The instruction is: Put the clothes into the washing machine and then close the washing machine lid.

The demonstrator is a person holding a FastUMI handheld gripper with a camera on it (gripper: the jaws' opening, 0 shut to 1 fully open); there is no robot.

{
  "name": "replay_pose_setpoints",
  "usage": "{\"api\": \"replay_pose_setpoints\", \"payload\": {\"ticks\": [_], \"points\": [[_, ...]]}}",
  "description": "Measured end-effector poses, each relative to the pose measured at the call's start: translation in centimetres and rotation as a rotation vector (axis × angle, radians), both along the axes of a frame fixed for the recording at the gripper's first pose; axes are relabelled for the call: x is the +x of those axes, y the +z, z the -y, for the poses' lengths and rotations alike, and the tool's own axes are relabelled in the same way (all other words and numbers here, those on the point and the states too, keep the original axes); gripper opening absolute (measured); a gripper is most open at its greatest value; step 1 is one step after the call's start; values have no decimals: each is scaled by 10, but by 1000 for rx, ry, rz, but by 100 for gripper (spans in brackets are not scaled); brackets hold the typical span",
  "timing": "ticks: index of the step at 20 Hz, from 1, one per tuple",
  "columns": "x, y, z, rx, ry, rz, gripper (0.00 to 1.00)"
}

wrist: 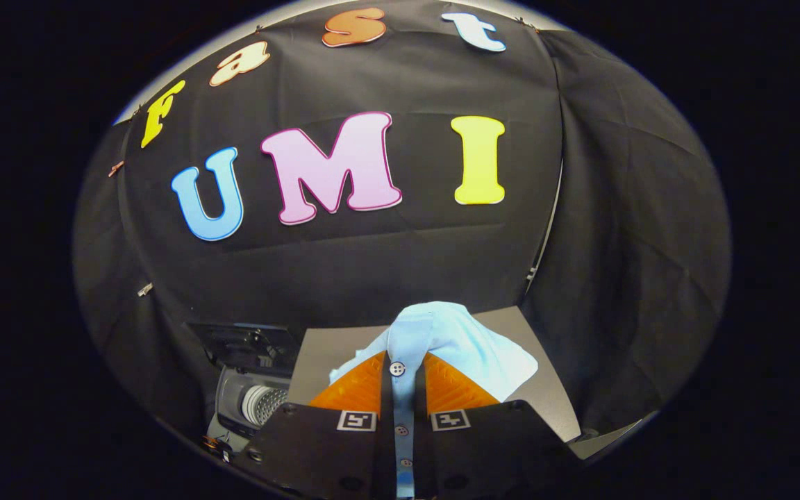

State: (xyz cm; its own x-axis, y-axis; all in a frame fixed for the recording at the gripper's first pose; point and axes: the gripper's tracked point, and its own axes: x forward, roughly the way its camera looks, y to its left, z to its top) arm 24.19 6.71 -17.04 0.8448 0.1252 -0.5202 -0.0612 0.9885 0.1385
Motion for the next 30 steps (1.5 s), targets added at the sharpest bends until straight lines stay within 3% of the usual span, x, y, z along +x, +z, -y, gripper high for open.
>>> {"api": "replay_pose_setpoints", "payload": {"ticks": [8,16,21,30], "points": [[-7,71,-37,14,-22,88,14],[-18,95,-134,26,71,105,14],[-26,88,-215,47,150,92,14],[-44,30,-345,81,278,-2,14]]}}
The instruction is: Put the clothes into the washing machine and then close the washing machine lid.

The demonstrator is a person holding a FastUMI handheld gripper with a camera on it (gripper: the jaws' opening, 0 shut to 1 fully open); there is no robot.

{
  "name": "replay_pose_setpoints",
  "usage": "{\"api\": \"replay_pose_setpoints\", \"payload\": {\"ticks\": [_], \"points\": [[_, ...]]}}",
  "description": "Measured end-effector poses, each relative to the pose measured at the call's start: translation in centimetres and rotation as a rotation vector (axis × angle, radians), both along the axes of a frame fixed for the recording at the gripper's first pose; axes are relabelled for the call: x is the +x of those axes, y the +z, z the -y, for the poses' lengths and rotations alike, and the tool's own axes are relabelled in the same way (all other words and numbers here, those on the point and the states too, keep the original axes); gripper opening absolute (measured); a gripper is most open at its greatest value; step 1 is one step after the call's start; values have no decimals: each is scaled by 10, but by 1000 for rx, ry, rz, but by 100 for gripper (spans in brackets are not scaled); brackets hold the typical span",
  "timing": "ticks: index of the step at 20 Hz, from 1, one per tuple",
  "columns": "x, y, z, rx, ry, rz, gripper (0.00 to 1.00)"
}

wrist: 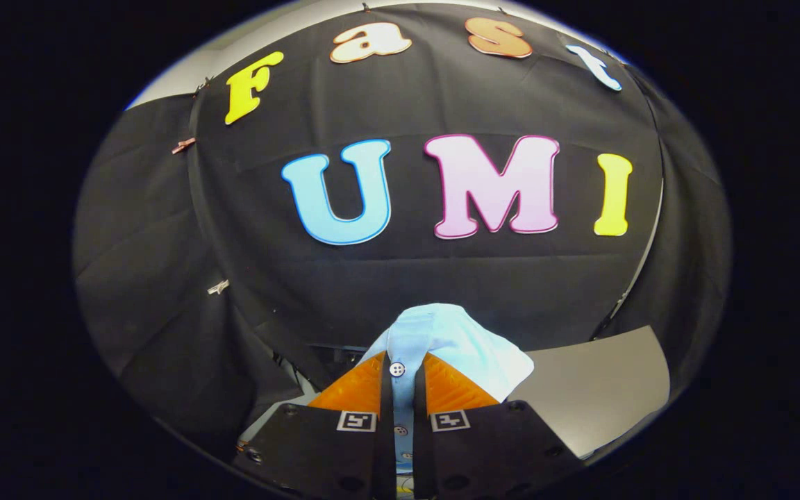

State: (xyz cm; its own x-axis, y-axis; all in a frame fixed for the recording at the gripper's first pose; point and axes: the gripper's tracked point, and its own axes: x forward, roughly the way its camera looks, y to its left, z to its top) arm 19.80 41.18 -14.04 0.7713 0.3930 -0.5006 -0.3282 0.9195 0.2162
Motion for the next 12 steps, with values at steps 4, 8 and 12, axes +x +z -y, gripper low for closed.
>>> {"api": "replay_pose_setpoints", "payload": {"ticks": [4,8,12], "points": [[-5,-47,-37,-7,27,-55,14],[-6,-97,-56,-2,15,-136,14],[0,-140,-70,-33,4,-199,14]]}}
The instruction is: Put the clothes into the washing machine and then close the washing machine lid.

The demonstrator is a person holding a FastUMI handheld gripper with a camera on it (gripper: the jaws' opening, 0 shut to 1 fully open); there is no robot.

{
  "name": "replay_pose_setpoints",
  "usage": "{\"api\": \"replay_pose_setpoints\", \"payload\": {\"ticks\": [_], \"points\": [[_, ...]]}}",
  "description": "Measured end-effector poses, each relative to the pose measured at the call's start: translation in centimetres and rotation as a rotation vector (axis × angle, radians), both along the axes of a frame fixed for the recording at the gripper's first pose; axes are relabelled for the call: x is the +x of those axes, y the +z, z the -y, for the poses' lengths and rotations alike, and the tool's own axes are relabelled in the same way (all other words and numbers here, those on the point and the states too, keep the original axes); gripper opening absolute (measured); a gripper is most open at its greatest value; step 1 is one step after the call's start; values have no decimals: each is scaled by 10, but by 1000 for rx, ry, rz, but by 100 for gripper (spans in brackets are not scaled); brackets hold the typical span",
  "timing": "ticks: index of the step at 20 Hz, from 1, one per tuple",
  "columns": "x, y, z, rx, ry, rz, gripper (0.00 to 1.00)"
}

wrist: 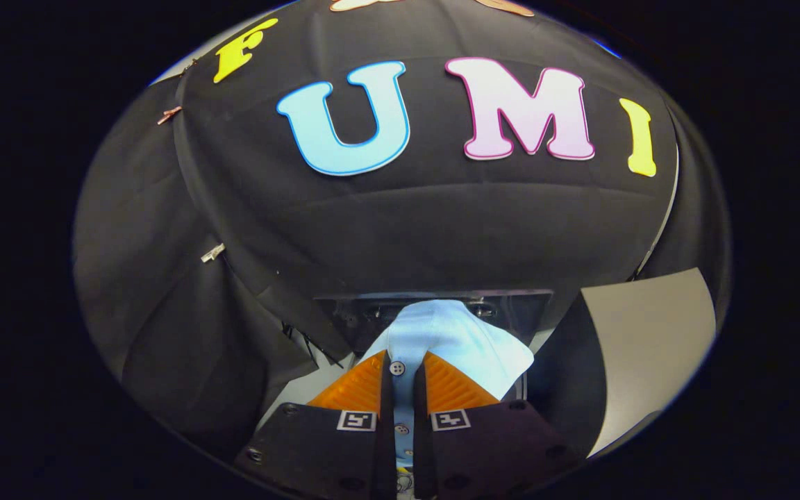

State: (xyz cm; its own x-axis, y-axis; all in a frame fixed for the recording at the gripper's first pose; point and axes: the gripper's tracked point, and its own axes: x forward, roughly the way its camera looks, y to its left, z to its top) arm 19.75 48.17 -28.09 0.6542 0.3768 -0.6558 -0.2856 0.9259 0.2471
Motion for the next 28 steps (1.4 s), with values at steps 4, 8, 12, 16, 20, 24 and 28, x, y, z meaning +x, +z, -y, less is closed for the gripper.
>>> {"api": "replay_pose_setpoints", "payload": {"ticks": [4,8,12,16,20,24,28], "points": [[6,-44,-2,-100,-2,-37,14],[6,-82,-6,-153,8,-80,45],[2,-98,4,-193,5,-124,100],[2,-95,14,-193,-14,-121,100],[1,-85,21,-190,-12,-102,100],[-2,-72,22,-170,-12,-80,100],[-4,-59,19,-137,-15,-54,100]]}}
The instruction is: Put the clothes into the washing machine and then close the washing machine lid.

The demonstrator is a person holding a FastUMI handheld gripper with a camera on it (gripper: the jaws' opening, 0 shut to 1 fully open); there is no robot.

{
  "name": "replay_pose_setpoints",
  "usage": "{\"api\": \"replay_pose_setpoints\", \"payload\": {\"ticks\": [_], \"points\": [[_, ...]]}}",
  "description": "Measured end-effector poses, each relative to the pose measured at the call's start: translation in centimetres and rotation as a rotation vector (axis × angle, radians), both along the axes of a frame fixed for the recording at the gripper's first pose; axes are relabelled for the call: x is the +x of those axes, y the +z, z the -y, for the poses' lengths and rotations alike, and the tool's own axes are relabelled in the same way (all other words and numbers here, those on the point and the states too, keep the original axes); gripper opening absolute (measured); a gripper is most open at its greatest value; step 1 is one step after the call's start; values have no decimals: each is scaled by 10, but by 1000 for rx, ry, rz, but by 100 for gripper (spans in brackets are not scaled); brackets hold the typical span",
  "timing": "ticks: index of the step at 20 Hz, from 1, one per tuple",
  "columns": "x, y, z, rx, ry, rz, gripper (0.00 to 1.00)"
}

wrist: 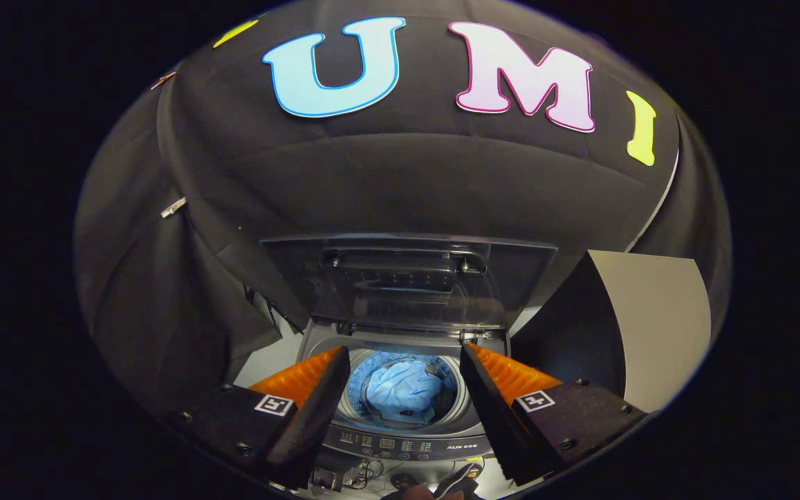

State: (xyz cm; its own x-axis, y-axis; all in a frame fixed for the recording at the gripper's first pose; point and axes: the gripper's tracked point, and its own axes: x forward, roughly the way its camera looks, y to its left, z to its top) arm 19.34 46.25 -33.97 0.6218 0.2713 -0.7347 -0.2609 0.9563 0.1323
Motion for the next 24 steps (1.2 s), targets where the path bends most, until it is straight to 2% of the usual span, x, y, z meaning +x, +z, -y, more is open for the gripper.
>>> {"api": "replay_pose_setpoints", "payload": {"ticks": [7,11,17,24], "points": [[20,45,-4,63,-19,126,100],[35,54,-9,75,-13,164,100],[66,51,-15,55,-13,197,100],[115,35,-22,54,-53,197,100]]}}
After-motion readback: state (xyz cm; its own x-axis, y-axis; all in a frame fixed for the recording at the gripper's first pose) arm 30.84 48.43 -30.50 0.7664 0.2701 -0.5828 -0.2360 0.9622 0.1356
